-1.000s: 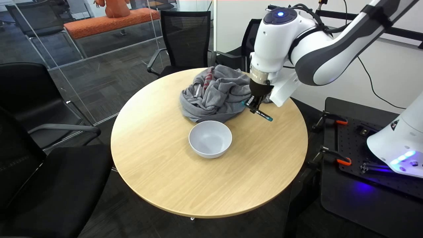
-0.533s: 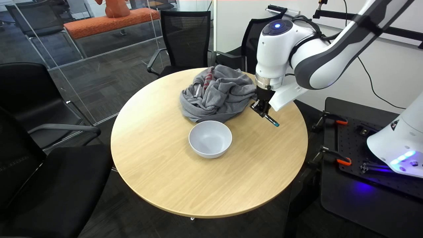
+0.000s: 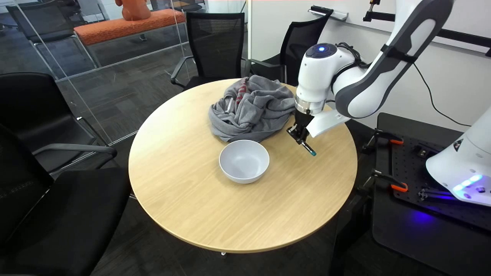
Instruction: Remove the marker out of the bowl and put it on the table
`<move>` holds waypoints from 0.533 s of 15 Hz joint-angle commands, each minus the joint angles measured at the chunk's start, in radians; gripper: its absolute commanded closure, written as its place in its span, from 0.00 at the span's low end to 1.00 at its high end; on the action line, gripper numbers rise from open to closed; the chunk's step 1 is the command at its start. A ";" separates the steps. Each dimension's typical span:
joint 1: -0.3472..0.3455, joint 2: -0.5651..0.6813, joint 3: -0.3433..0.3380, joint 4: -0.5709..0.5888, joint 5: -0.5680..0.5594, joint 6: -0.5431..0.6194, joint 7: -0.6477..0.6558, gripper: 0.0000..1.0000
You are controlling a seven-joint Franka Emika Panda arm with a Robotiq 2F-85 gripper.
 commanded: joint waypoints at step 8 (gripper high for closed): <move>0.014 0.112 -0.018 -0.003 0.243 0.200 -0.215 0.55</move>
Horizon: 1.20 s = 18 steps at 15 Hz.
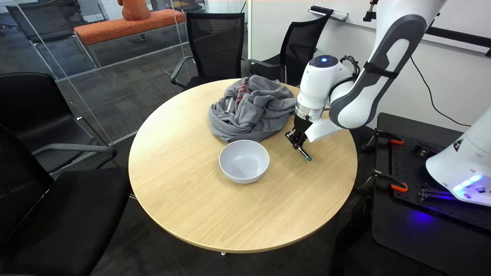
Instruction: Remove the marker out of the bowl and put it on the table
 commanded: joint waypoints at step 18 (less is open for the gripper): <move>0.359 -0.216 -0.355 -0.030 -0.087 -0.042 -0.113 0.00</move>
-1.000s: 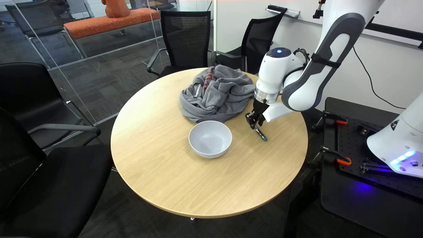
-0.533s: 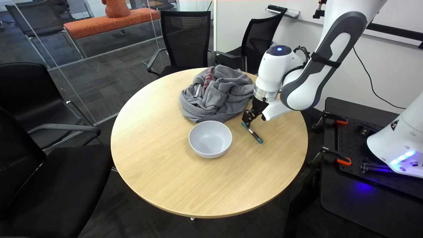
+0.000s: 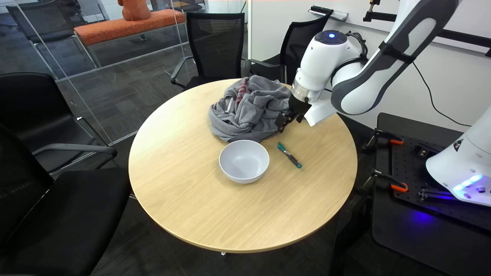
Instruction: Remove the marker out of the bowl and put it on the table
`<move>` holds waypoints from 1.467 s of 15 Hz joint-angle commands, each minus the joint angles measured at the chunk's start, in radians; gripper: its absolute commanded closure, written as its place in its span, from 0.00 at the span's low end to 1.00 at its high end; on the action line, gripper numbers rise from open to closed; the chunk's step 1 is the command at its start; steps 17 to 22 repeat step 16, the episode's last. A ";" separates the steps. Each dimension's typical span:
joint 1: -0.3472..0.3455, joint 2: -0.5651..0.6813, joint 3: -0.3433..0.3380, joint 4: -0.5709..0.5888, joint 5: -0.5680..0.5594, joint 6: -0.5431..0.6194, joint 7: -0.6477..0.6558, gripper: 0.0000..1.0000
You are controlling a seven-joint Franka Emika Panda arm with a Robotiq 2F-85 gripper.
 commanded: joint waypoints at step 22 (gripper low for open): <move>-0.083 -0.245 0.141 -0.001 -0.133 -0.148 -0.168 0.00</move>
